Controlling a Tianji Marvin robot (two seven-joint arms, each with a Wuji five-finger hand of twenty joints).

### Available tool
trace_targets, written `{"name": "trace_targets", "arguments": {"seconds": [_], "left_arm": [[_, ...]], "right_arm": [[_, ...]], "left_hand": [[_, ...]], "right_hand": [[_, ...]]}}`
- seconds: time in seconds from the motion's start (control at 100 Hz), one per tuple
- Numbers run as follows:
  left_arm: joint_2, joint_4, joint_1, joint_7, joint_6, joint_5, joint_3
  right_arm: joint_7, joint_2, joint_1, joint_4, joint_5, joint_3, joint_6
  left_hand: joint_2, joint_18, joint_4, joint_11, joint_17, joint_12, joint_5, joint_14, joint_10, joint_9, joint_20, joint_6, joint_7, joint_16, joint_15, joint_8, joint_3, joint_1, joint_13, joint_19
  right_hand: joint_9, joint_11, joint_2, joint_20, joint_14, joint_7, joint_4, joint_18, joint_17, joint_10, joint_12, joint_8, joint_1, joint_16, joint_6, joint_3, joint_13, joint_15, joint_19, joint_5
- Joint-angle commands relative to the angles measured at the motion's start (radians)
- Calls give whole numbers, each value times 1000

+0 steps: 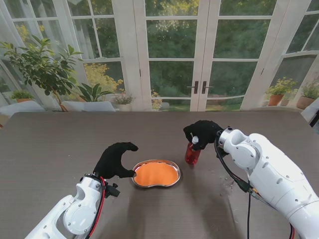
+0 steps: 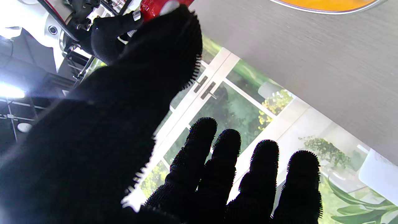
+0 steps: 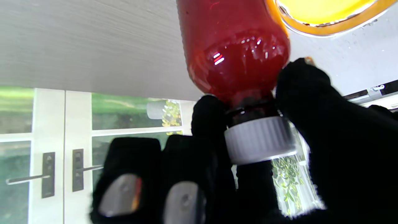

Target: Collect the cotton balls from the tray into a sample bottle

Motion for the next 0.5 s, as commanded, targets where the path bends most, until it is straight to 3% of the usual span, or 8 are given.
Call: {"name": "trace_targets", "arguments": {"seconds": [0.0, 0.18, 0.3, 0.49], "left_arm": [[0, -8, 7, -17, 5, 1, -2], [0, -14, 12, -17, 8, 0, -6], [0, -14, 13, -15, 7, 1, -8], [0, -17, 16, -19, 7, -1, -10]], "right_arm": [[11, 0, 6, 19, -2, -10, 7], [10, -1, 26, 52, 2, -36, 21], [9, 0, 36, 63, -6, -48, 26], [-1, 0, 54, 85, -22, -72, 32]], "left_hand": [[845, 4, -25, 2, -10, 13, 4, 12, -8, 22, 22, -82, 10, 15, 2, 4, -27, -16, -5, 0], [845, 4, -23, 1, -12, 13, 5, 11, -6, 22, 26, -80, 10, 15, 0, 3, -29, -17, -7, -3], [845, 4, -23, 1, -11, 13, 4, 10, -9, 22, 28, -84, 10, 15, 0, 3, -29, -21, -6, -4], [846, 5, -22, 1, -9, 13, 4, 11, -8, 22, 31, -82, 10, 16, 0, 3, -29, -22, -5, -5]], "right_hand": [[29, 68, 78, -13, -136, 115, 67, -112, 28, -79, -8, 38, 104, -8, -38, 163, 12, 20, 41, 5], [19, 70, 88, -26, -127, 113, 65, -99, 20, -82, -16, 38, 100, -30, -40, 159, 12, -8, 7, -1], [6, 66, 136, -65, -67, 102, 66, 1, -12, -108, -28, 39, 77, -99, -49, 124, 11, -102, -102, -19], [-3, 44, 172, -62, -43, 87, 68, 33, -63, -131, -54, 50, 52, -171, -49, 98, 9, -213, -167, -29]]}}
